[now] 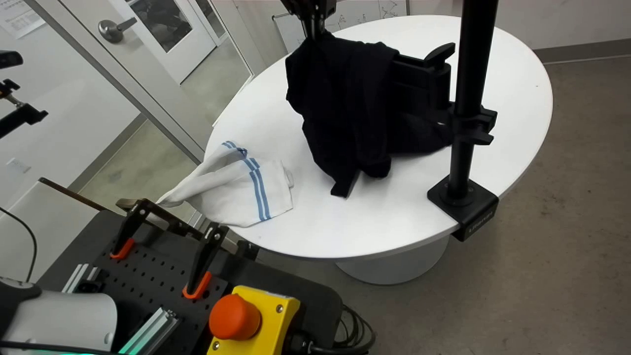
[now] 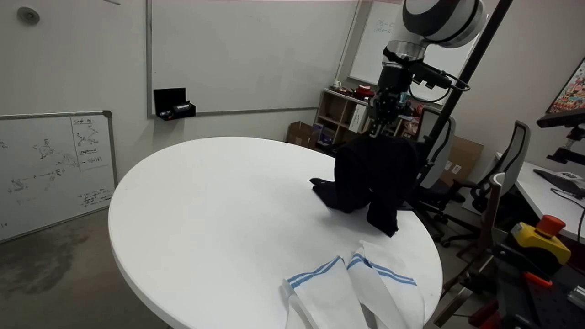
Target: Drop the black t-shirt from the stand onto the table
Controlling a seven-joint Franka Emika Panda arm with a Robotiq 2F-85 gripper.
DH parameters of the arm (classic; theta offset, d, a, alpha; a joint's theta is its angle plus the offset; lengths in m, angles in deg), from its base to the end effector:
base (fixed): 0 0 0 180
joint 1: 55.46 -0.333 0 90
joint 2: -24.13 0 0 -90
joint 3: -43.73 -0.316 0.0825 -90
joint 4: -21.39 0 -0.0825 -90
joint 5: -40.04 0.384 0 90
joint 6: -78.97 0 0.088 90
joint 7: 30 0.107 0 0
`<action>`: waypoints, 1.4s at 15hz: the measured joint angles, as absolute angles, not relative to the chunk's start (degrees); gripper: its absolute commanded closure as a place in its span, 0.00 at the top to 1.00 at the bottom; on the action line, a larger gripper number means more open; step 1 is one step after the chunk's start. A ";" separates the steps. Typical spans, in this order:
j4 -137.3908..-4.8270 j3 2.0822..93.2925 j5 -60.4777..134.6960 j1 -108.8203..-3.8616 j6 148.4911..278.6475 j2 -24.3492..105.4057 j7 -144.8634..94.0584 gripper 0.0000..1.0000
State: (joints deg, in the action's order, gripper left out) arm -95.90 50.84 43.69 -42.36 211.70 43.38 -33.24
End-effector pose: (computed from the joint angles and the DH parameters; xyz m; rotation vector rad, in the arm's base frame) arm 0.5518 -0.2002 0.2710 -3.0792 0.5212 0.0952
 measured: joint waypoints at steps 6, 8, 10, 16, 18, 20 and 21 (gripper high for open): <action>-94.73 50.98 49.20 -40.67 210.00 39.65 -35.33 0.03; -95.02 50.79 51.34 -40.65 209.14 36.32 -37.68 0.03; -95.44 50.30 53.25 -40.99 207.94 33.00 -40.17 0.03; -97.11 48.75 55.03 -44.80 205.35 26.51 -43.64 0.03; -97.20 48.16 55.10 -46.55 204.55 25.71 -43.69 0.03; -97.20 47.57 55.10 -48.04 204.41 25.42 -43.70 0.03; -97.20 47.31 55.11 -48.76 204.41 25.39 -43.70 0.03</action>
State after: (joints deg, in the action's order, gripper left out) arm -97.20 47.31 55.11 -48.76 204.41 25.39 -43.70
